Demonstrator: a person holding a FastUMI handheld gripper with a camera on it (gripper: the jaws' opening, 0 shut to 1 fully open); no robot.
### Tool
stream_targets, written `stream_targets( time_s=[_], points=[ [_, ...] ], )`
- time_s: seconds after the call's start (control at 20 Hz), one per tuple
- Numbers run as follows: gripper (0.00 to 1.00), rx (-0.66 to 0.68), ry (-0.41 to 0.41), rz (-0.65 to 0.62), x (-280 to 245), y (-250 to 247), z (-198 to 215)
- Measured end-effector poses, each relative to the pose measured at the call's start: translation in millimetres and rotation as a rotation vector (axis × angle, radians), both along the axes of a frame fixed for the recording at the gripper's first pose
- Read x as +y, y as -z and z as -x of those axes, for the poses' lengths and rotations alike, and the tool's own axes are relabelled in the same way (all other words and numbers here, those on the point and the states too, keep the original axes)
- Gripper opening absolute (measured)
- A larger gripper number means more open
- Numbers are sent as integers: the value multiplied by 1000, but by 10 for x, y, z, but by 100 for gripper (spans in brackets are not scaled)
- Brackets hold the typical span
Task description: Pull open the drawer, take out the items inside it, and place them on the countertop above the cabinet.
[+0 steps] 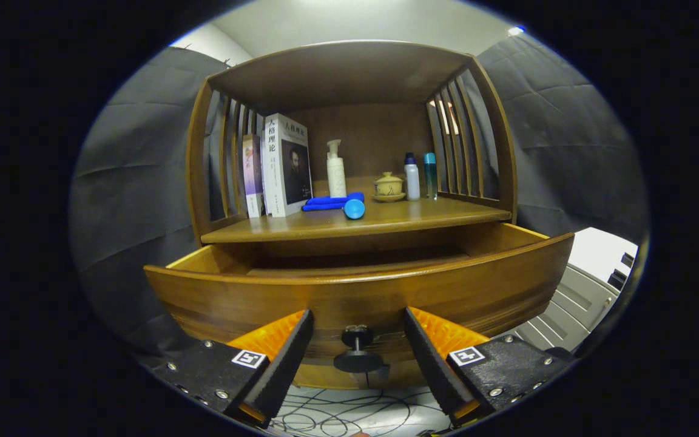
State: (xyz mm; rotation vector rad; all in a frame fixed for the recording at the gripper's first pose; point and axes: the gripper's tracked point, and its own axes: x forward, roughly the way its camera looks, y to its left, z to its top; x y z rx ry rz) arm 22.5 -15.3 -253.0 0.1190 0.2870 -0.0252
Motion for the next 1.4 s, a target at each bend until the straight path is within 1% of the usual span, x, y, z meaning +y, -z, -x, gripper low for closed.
stream_targets(
  time_s=[0.25,0.5,0.8,1.15,1.4],
  points=[
    [94,-16,6,5,-9,19,-268],
    [94,-76,17,4,-42,-78,-610],
    [94,-89,16,9,-52,-29,-885],
    [94,-91,14,11,-58,19,-1133],
    [94,-104,18,21,-61,15,-1125]
  ],
)
